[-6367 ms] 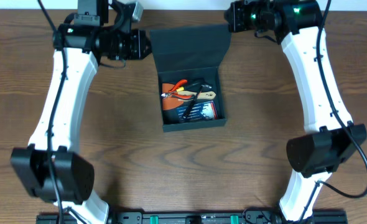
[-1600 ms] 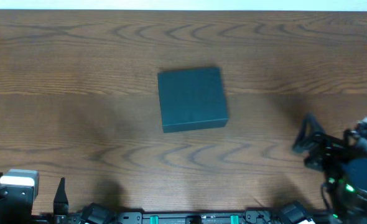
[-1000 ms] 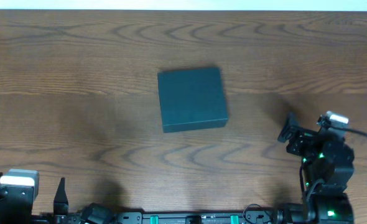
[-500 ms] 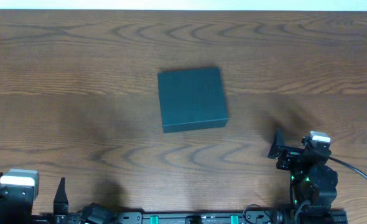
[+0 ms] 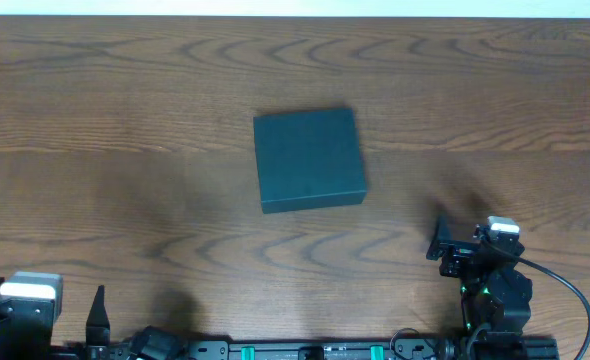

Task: Pack container

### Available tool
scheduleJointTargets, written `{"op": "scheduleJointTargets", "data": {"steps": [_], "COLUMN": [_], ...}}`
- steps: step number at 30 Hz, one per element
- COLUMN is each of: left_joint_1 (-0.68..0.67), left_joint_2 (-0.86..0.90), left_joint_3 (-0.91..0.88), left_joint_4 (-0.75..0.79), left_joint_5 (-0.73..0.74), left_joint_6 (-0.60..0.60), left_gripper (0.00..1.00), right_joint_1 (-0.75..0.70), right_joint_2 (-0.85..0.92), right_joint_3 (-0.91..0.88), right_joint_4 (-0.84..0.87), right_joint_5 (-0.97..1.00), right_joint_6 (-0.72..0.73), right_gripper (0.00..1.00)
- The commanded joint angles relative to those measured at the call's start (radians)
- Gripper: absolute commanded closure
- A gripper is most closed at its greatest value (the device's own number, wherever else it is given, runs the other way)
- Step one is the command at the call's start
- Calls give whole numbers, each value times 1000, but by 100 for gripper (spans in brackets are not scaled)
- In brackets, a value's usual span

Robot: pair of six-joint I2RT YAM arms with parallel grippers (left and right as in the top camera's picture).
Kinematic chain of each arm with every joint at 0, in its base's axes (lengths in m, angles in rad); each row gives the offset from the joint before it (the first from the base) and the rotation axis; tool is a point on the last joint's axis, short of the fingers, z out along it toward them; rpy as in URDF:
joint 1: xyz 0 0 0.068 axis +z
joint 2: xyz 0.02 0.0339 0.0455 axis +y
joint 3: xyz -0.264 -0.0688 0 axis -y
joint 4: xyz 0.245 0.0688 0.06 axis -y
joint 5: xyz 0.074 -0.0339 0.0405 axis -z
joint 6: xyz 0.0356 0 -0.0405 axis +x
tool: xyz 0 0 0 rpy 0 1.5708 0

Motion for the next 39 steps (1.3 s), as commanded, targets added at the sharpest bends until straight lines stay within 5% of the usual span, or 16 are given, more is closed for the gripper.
{"op": "scheduleJointTargets", "data": {"steps": [1, 32, 39], "left_joint_1": [-1, 49, 244], "left_joint_2": [9, -2, -107], "left_joint_3": [-2, -3, -188], "left_joint_4": [1, 3, 320], "left_joint_5": [-12, -19, 166], "left_joint_6": [-1, 15, 36], "left_gripper": [2, 2, 2], "right_joint_1": [10, 11, 11], "right_joint_2": [-11, -28, -28], "right_joint_3": [-7, -7, -7], "right_joint_4": [1, 1, 1], "right_joint_5": [18, 18, 18], "right_joint_6": [-16, -17, -16], "right_gripper": [1, 1, 1]}}
